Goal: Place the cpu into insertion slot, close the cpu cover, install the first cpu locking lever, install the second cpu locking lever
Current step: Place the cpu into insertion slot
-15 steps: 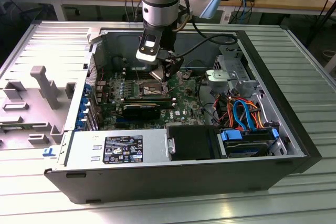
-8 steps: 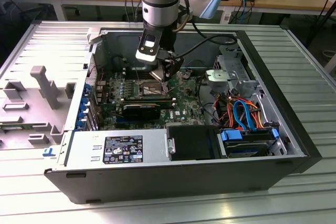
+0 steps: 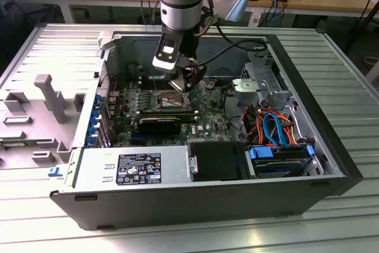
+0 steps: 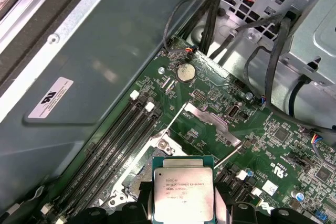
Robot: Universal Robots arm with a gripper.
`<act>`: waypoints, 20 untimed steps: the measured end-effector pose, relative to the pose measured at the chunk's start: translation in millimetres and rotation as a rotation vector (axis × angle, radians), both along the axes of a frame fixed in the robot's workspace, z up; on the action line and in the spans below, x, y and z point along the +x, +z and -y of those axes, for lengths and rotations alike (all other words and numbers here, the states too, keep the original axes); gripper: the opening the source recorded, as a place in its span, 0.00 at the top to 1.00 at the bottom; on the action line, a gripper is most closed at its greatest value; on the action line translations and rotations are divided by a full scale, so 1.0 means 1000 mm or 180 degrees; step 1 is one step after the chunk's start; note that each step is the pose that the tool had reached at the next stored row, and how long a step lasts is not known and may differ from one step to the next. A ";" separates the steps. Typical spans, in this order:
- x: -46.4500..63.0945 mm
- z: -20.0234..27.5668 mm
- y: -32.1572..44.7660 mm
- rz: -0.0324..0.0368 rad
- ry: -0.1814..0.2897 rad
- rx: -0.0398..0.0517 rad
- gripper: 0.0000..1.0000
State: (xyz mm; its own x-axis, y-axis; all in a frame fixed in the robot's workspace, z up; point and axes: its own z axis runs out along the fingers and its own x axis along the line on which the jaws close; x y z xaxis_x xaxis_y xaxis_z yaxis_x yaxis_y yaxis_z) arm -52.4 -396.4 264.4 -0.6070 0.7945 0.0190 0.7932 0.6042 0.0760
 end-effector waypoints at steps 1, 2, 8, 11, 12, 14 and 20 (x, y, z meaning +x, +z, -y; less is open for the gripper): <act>0.000 0.0000 0.0000 0.0000 -0.0004 0.0000 0.45; 0.000 0.0000 -0.0001 0.0000 -0.0010 0.0000 0.45; 0.000 0.0000 -0.0004 0.0000 -0.0037 0.0000 0.45; 0.000 0.0000 -0.0005 0.0000 -0.0049 0.0000 0.45; 0.000 0.0000 -0.0005 0.0000 -0.0053 0.0000 0.45; 0.000 0.0000 -0.0006 0.0000 -0.0061 0.0000 0.45; 0.000 0.0000 -0.0008 0.0000 -0.0084 0.0000 0.45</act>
State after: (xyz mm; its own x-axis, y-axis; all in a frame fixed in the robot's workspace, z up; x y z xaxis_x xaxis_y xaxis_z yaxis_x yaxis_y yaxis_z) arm -52.4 -396.4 263.6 -0.5857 0.8103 0.0189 0.8089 0.5830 0.0759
